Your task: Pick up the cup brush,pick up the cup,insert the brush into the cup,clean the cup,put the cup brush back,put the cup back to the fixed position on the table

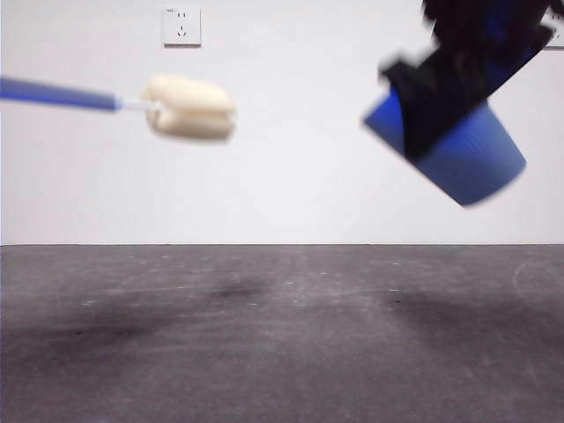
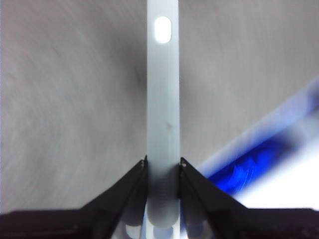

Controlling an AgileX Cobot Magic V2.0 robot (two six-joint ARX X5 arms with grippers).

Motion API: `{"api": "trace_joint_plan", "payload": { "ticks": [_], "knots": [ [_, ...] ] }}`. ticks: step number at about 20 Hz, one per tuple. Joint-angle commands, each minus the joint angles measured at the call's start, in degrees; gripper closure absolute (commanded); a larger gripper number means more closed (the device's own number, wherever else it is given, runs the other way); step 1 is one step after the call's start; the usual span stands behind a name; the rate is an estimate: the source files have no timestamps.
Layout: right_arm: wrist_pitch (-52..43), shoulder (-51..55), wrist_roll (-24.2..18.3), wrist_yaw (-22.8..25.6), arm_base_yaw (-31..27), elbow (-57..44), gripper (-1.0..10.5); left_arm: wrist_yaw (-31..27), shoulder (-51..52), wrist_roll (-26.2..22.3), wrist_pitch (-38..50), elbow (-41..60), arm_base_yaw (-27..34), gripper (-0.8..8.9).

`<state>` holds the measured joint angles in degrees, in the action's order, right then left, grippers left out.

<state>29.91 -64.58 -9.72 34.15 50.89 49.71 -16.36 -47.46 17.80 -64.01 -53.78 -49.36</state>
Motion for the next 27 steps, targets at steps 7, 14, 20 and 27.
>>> {"api": "trace_joint_plan", "payload": {
  "ticks": [7, 14, 20, 27],
  "knots": [
    [-2.7, 19.0, 15.3, -8.8, -0.6, 0.1, 9.6, -1.1, -17.0, 11.3, 25.0, 0.9, 8.3, 8.22],
    [-2.4, 24.5, 15.3, -8.9, -0.6, 0.1, 9.6, 1.5, -34.7, 13.7, 40.5, 0.9, 8.3, 8.22],
    [-0.7, 24.2, 16.9, -10.2, -0.6, 0.1, 9.6, 1.8, -44.7, 15.5, 46.3, 0.9, 9.4, 8.22],
    [-0.7, 24.0, 18.1, -10.2, -0.6, 0.1, 9.6, 2.1, -50.2, 16.5, 47.8, 0.9, 10.1, 8.22]
  ]
}}
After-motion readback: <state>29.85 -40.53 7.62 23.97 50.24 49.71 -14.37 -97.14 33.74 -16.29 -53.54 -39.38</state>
